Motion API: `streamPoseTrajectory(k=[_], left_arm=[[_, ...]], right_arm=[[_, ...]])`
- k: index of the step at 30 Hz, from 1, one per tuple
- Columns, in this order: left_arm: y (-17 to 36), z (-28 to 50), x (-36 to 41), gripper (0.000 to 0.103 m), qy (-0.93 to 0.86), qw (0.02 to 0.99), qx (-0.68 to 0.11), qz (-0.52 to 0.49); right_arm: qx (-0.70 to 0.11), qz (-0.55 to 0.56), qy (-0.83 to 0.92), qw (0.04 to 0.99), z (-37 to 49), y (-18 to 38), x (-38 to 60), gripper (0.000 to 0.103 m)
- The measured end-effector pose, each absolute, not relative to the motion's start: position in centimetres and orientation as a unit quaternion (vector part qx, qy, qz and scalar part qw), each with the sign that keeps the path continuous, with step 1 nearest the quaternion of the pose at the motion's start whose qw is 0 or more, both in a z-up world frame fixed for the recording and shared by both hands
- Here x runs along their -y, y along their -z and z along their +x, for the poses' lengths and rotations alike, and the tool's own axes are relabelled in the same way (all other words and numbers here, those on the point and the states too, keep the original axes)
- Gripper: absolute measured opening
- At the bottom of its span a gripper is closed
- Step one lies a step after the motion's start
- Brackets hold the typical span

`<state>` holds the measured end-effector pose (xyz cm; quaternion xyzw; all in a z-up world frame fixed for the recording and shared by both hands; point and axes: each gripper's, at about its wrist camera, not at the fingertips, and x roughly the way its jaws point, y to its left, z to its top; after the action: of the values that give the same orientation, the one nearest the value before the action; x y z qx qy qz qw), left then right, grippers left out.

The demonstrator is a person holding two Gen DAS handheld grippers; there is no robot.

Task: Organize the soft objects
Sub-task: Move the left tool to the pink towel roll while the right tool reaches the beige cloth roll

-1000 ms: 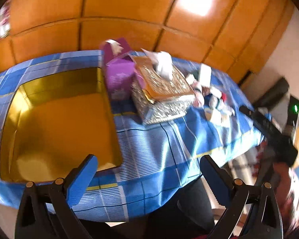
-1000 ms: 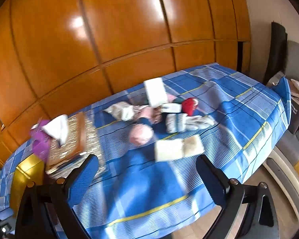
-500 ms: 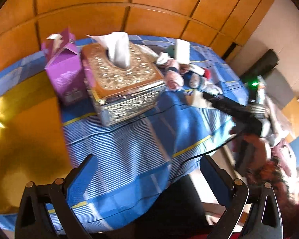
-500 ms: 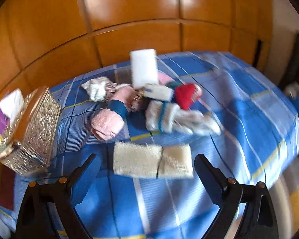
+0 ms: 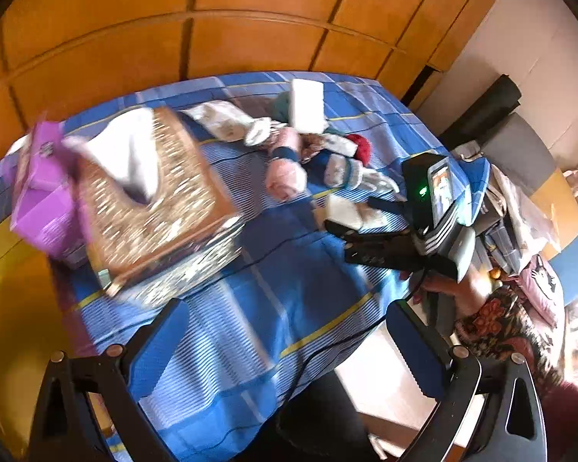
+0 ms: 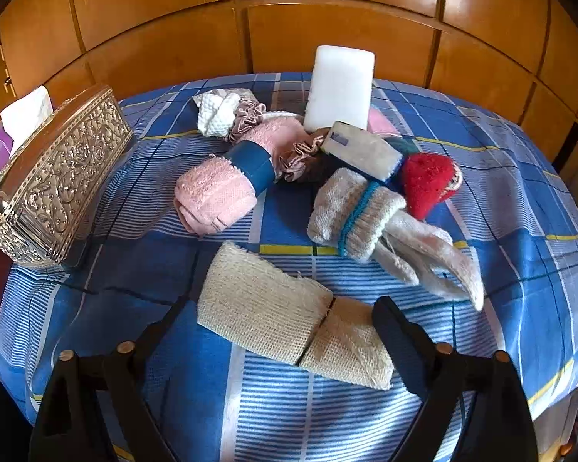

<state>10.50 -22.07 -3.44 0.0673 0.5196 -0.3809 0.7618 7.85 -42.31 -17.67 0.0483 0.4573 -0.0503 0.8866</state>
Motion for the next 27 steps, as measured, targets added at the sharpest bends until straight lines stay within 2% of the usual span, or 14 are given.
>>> streamPoseTrajectory(k=[2,4,9,13,18,27], left_arm=[[3.3,11.2,23.6,0.103,0.378,0.761,-0.522,0.076],[3.0,12.0,25.2,0.103,0.376,0.764,-0.517,0.086],[2.6,14.5,28.4,0.103,0.368,0.770,-0.513,0.096],[2.9,17.3,29.9,0.103,0.341,0.778,-0.522,0.076],[4.2,19.7,31.9,0.103,0.312,0.778,-0.537,0.090],[8.0,22.0,36.9,0.103,0.290,0.765,-0.556,0.148]], right_arm=[[-0.458,0.053,0.043,0.886,8.1,17.4,42.3,0.077],[-0.456,0.078,0.045,0.885,7.9,17.0,42.7,0.060],[-0.425,0.160,0.040,0.890,7.6,16.4,44.8,0.064],[-0.441,0.106,-0.001,0.891,7.9,16.5,44.7,0.074],[-0.467,0.029,-0.052,0.882,8.5,17.3,44.1,0.075],[-0.463,0.038,-0.075,0.882,7.5,16.4,44.3,0.075]])
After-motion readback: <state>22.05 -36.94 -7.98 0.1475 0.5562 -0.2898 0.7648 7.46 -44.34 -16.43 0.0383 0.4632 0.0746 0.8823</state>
